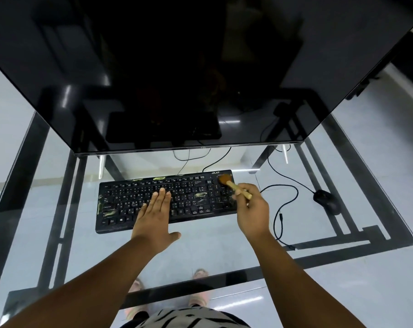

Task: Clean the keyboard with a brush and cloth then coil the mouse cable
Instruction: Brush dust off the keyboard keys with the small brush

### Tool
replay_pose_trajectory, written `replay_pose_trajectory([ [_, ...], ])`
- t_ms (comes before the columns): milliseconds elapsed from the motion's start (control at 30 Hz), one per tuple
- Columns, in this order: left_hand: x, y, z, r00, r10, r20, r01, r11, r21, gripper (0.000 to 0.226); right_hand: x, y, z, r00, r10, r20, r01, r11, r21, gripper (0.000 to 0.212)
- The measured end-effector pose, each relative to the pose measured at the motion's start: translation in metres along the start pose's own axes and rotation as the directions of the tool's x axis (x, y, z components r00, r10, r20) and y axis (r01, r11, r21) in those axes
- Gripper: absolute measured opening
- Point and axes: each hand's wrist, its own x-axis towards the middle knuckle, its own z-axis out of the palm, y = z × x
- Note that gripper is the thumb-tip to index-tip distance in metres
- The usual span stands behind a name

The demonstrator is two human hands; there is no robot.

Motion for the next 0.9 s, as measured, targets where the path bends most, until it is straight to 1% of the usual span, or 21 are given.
replay_pose_trajectory([
  [33, -0.001, -0.001, 0.000, 1.000, -0.002, -0.002, 0.002, 1.000, 0.001, 0.111, 0.000, -0.002, 0.002, 0.998, -0.018, 0.060, 0.019, 1.000, -0.009, 0.010],
  [67, -0.002, -0.003, 0.000, 1.000, -0.006, -0.004, 0.006, 1.000, 0.001, 0.111, -0.001, -0.002, 0.004, 0.997, -0.027, 0.073, 0.031, 0.998, -0.060, 0.010],
  [100, -0.003, -0.005, 0.000, 1.000, -0.013, -0.008, 0.013, 1.000, 0.000, 0.111, 0.000, -0.001, 0.006, 0.999, -0.028, 0.033, 0.032, 0.991, -0.130, 0.013],
  [167, -0.006, -0.011, -0.001, 0.999, -0.032, -0.028, 0.031, 0.999, -0.010, 0.110, 0.000, -0.003, 0.011, 0.992, -0.027, -0.122, -0.005, 0.967, -0.254, 0.017],
  [200, -0.009, -0.016, -0.003, 0.999, -0.041, -0.036, 0.041, 0.999, -0.015, 0.110, -0.001, -0.006, 0.015, 0.985, -0.037, -0.168, -0.007, 0.967, -0.255, 0.018],
  [233, -0.011, -0.020, -0.004, 0.998, -0.048, -0.043, 0.047, 0.999, -0.021, 0.110, -0.003, -0.010, 0.020, 0.983, -0.056, -0.176, 0.015, 0.974, -0.224, 0.019],
  [367, -0.020, -0.043, -0.007, 0.994, -0.088, -0.067, 0.086, 0.996, -0.031, 0.111, -0.021, -0.035, 0.047, 0.994, -0.105, -0.037, 0.107, 0.993, 0.054, 0.016],
  [433, -0.025, -0.060, -0.011, 0.990, -0.118, -0.081, 0.115, 0.992, -0.046, 0.114, -0.032, -0.048, 0.065, 0.995, -0.096, -0.004, 0.095, 0.980, 0.177, 0.014],
  [533, -0.036, -0.086, -0.014, 0.979, -0.173, -0.112, 0.165, 0.983, -0.075, 0.119, -0.046, -0.068, 0.095, 0.998, 0.003, 0.057, -0.024, 0.931, 0.364, 0.009],
  [567, -0.041, -0.097, -0.014, 0.975, -0.192, -0.114, 0.184, 0.980, -0.080, 0.120, -0.051, -0.075, 0.106, 0.996, 0.044, 0.078, -0.072, 0.911, 0.407, 0.004],
  [600, -0.044, -0.105, -0.014, 0.972, -0.207, -0.109, 0.199, 0.977, -0.080, 0.122, -0.055, -0.081, 0.116, 0.992, 0.081, 0.097, -0.116, 0.892, 0.436, 0.004],
  [667, -0.051, -0.124, -0.012, 0.969, -0.231, -0.088, 0.225, 0.972, -0.073, 0.124, -0.064, -0.096, 0.137, 0.976, 0.140, 0.168, -0.207, 0.842, 0.497, 0.017],
  [700, -0.054, -0.130, -0.012, 0.968, -0.238, -0.073, 0.233, 0.970, -0.073, 0.125, -0.068, -0.103, 0.146, 0.967, 0.142, 0.213, -0.234, 0.827, 0.511, 0.019],
  [767, -0.057, -0.143, -0.012, 0.969, -0.245, -0.035, 0.241, 0.967, -0.083, 0.126, -0.078, -0.115, 0.165, 0.952, 0.090, 0.291, -0.227, 0.847, 0.481, 0.018],
  [833, -0.060, -0.155, -0.012, 0.970, -0.241, 0.001, 0.240, 0.966, -0.091, 0.128, -0.085, -0.123, 0.182, 0.931, 0.025, 0.364, -0.190, 0.884, 0.427, 0.011],
  [900, -0.062, -0.167, -0.012, 0.972, -0.235, 0.033, 0.237, 0.966, -0.103, 0.128, -0.091, -0.127, 0.195, 0.911, -0.037, 0.412, -0.109, 0.940, 0.324, 0.007],
])
